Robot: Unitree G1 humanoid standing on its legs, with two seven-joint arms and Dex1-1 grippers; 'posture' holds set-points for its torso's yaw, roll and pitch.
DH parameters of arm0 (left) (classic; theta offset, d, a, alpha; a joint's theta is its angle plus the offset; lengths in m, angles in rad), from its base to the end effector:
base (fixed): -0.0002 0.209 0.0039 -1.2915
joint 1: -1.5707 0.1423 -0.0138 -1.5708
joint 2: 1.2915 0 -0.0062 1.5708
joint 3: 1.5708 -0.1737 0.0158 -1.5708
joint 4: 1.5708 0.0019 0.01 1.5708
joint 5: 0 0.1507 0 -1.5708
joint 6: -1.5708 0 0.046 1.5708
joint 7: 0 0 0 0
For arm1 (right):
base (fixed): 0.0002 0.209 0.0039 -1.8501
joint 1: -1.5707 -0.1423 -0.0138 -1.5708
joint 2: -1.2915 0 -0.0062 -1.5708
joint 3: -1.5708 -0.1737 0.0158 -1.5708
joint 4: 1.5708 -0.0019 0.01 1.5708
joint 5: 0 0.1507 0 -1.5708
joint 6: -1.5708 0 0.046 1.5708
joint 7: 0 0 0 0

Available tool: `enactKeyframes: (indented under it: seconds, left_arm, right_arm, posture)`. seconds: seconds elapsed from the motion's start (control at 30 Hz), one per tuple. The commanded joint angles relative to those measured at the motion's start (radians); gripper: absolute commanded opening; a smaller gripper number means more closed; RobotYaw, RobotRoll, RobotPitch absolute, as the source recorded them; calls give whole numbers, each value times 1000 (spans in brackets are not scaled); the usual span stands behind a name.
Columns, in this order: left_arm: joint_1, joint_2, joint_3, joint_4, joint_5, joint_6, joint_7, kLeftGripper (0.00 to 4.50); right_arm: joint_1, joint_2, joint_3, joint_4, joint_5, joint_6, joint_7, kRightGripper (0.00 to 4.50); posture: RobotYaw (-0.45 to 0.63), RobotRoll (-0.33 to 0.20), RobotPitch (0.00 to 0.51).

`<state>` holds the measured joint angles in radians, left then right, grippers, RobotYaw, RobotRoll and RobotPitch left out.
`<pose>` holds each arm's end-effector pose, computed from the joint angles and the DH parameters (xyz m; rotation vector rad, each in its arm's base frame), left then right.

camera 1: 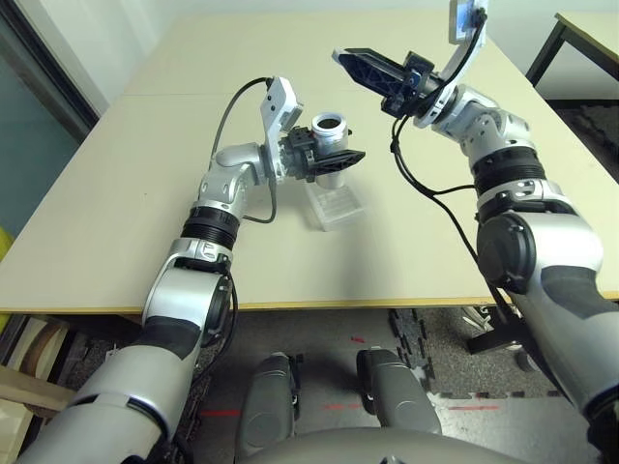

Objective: Pour the medicine from the bottle into the box.

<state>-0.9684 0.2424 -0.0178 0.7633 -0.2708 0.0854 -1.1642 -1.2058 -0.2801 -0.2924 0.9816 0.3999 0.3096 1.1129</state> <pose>0.3625 0.1480 0.1821 0.0615 -0.0893 -1.2572 0.3782 -0.1782 0.2243 0.3701 -0.1681 1.1043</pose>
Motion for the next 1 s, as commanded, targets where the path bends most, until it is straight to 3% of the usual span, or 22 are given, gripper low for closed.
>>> enactKeyframes:
  seconds: [0.03, 0.27, 0.53, 0.7, 0.97, 1.0]
  left_arm:
    - [4, 13, 9, 2, 8, -4, 14, 2669]
    - [-15, 42, 31, 34, 12, -21, 42, 2669]
    - [-35, 58, 39, 77, 34, -47, 97, 2669]
    - [-45, 62, 45, 100, 39, -58, 120, 2669]
    - [-51, 66, 53, 112, 40, -63, 142, 2669]
    - [-52, 67, 54, 113, 40, -64, 145, 2669]
  right_arm:
    - [73, -25, 20, -46, -52, -57, -132, 2585]
    - [263, -75, 12, -141, -119, -114, -409, 2585]
    - [411, -138, -3, -170, -158, -156, -590, 2585]
    - [456, -151, 2, -147, -169, -173, -641, 2585]
    - [436, -151, 2, -52, -172, -218, -667, 2585]
    - [431, -151, 4, -45, -173, -222, -667, 2935]
  posture:
    - [-213, 0, 67]
    - [-227, 0, 66]
    - [-232, 0, 70]
    - [-235, 0, 80]
    - [-228, 0, 79]
    - [-228, 0, 79]
